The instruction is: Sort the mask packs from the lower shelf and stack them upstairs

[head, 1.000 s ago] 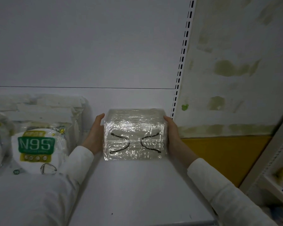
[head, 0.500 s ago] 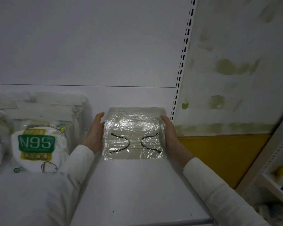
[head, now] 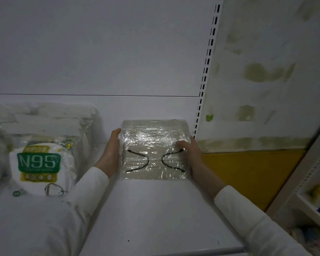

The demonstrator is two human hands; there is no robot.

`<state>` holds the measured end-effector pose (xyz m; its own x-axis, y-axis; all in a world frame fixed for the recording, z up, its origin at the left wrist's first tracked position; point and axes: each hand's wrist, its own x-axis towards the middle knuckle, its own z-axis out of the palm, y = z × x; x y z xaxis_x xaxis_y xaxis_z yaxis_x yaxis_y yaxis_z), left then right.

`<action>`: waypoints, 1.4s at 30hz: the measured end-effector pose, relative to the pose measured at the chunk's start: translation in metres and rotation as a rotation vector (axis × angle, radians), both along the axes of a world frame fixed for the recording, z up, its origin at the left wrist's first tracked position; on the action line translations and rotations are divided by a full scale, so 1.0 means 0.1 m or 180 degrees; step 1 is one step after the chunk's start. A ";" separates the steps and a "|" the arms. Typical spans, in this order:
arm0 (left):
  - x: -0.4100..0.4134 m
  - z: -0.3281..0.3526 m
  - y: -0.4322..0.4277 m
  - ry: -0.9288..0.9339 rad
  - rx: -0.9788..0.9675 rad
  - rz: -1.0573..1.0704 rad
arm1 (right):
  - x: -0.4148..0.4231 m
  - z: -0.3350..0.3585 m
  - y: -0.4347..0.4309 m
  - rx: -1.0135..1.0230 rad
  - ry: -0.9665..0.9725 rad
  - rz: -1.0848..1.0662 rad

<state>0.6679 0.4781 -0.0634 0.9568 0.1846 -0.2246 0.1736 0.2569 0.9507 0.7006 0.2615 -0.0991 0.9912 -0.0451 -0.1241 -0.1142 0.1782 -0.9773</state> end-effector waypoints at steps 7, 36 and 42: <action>-0.02 0.05 -0.03 -0.0126 -0.0189 -0.0106 | 0.02 0.01 0.00 -0.0074 -0.0216 0.0090; -0.32 0.27 -0.07 -0.1104 0.3300 0.0895 | -0.16 0.19 -0.24 -0.1394 -0.1208 -0.0668; -0.55 0.47 -0.26 -0.1909 0.3296 0.0547 | -0.53 0.41 -0.36 -0.2184 -0.1862 -0.0791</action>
<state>0.6130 0.4524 -0.0168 0.8036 0.1493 0.5761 -0.3272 -0.6977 0.6372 0.6478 0.2259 -0.0577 0.8398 -0.1427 0.5238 0.3930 -0.5058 -0.7679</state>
